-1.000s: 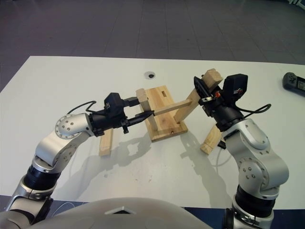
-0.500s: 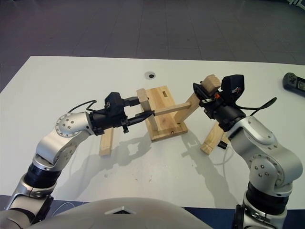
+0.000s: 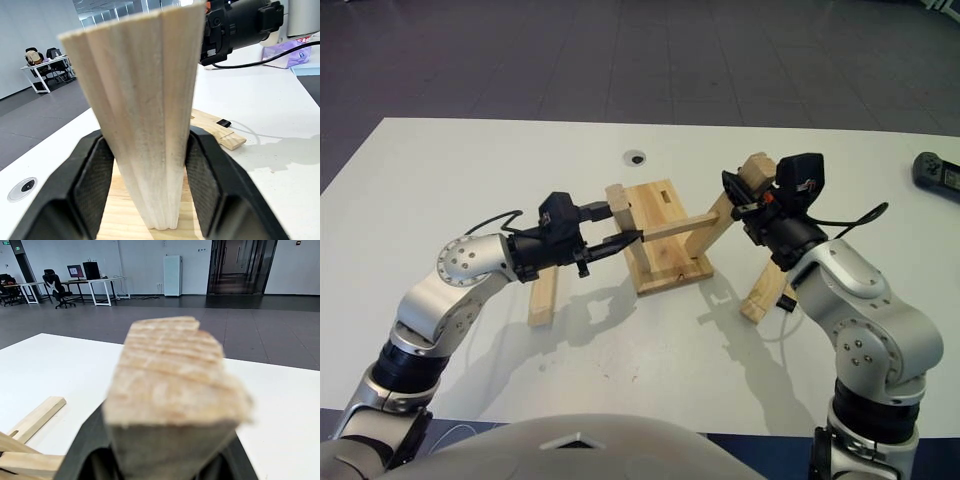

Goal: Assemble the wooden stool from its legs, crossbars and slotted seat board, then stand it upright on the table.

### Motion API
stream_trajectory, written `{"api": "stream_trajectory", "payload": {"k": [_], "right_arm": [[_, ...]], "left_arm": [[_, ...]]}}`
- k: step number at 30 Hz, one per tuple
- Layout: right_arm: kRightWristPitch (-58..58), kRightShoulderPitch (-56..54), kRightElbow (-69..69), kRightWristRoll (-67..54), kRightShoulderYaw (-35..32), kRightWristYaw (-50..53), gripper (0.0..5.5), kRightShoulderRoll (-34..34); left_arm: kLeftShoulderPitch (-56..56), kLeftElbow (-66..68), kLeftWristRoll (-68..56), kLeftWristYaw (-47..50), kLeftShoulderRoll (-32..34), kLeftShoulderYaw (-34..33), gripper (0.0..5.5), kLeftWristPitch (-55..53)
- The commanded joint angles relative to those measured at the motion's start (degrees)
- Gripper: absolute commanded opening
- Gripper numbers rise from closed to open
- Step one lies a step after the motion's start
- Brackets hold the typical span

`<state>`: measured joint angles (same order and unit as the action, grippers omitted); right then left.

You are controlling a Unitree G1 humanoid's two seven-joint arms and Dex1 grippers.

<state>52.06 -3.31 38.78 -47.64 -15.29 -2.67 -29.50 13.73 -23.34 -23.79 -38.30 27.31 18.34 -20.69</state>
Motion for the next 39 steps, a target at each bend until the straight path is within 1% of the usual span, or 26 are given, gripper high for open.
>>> {"api": "stream_trajectory", "payload": {"k": [1,2,3,5,8,11,13,16,17,18,19,20,22,24,26,27,29,30,34,36,39], "right_arm": [[-2.4,1.6,-2.9,1.0,2.1,-1.9,1.06,3.3],[-4.5,0.0,-2.4,0.1,0.5,-2.1,1.43,4.1],[-6.4,-1.4,-1.9,-0.9,-1.1,-2.3,1.58,4.6],[-8.1,-4.1,-1.5,-3.5,-3.9,-2.8,1.90,4.8],[-8.2,-5.0,-1.4,-6.6,-5.8,-3.4,2.43,4.1],[-7.8,-4.4,-1.5,-9.3,-7.3,-2.5,2.94,4.1],[-7.5,-4.2,-1.1,-12.3,-8.1,-1.4,3.18,4.5],[-7.8,-5.1,-0.3,-20.8,-9.4,2.2,3.73,5.3],[-8.6,-6.0,0.1,-25.2,-10.0,4.2,3.95,5.5],[-9.9,-7.1,0.4,-30.0,-10.6,6.4,4.06,5.4],[-11.4,-8.9,0.4,-33.5,-11.3,9.1,3.87,5.0],[-12.8,-11.0,0.4,-36.6,-11.8,11.3,3.81,4.1],[-15.5,-15.1,0.2,-40.3,-12.5,15.6,3.40,2.1],[-16.8,-17.9,-0.3,-41.2,-12.6,17.8,3.15,-0.1],[-17.5,-19.2,-1.3,-40.1,-12.0,18.9,2.81,-1.8],[-17.4,-19.0,-1.8,-38.2,-11.2,18.9,2.70,-2.5],[-16.9,-17.6,-3.3,-33.9,-8.5,20.3,2.33,-2.4],[-16.5,-16.2,-3.9,-31.6,-6.6,20.9,2.24,-1.8],[-17.1,-13.4,-5.0,-26.7,-0.9,20.7,1.48,2.2],[-17.1,-12.9,-4.6,-24.7,0.5,20.0,1.13,2.7],[-16.8,-11.9,-3.5,-21.5,1.6,18.5,0.65,2.0]], "left_arm": [[0.2,5.4,3.9,0.4,0.4,2.4,2.07,-4.9],[0.7,6.0,3.3,0.8,0.1,1.6,2.07,-5.5],[1.3,6.4,1.9,1.4,-0.5,0.3,2.44,-6.5],[2.6,6.2,-2.8,1.7,-1.9,-3.0,2.74,-9.8],[5.2,5.3,-9.5,-0.1,-2.7,-7.4,3.30,-15.3],[7.8,5.2,-14.1,-2.4,-1.7,-10.2,3.82,-19.2],[9.5,4.8,-18.8,-4.0,-1.1,-12.7,4.07,-22.6],[12.4,3.7,-28.5,-5.8,-0.5,-17.5,4.65,-28.2],[14.0,3.6,-32.9,-6.0,-0.3,-19.8,4.87,-30.1],[16.2,4.1,-38.0,-5.4,-0.4,-22.7,4.98,-31.8],[18.8,5.1,-42.6,-3.8,-0.8,-25.4,5.18,-32.9],[21.7,6.6,-47.0,-1.4,-1.3,-28.0,5.32,-33.3],[27.0,9.9,-52.2,4.7,-2.6,-31.9,5.40,-32.2],[30.8,12.7,-53.5,10.4,-3.6,-34.3,5.40,-30.2],[32.6,14.5,-49.8,14.2,-4.5,-34.1,5.40,-28.1],[32.6,14.5,-46.3,15.3,-5.0,-32.4,5.40,-26.7],[31.9,14.0,-40.7,17.9,-6.6,-28.9,5.11,-24.8],[30.8,12.7,-37.3,17.8,-7.1,-25.9,5.02,-24.0],[26.2,9.2,-25.9,18.3,-9.3,-16.7,4.24,-20.4],[24.6,9.0,-21.1,19.5,-10.9,-14.3,3.87,-18.0],[22.6,8.4,-19.4,20.9,-13.4,-14.2,3.37,-17.6]]}}
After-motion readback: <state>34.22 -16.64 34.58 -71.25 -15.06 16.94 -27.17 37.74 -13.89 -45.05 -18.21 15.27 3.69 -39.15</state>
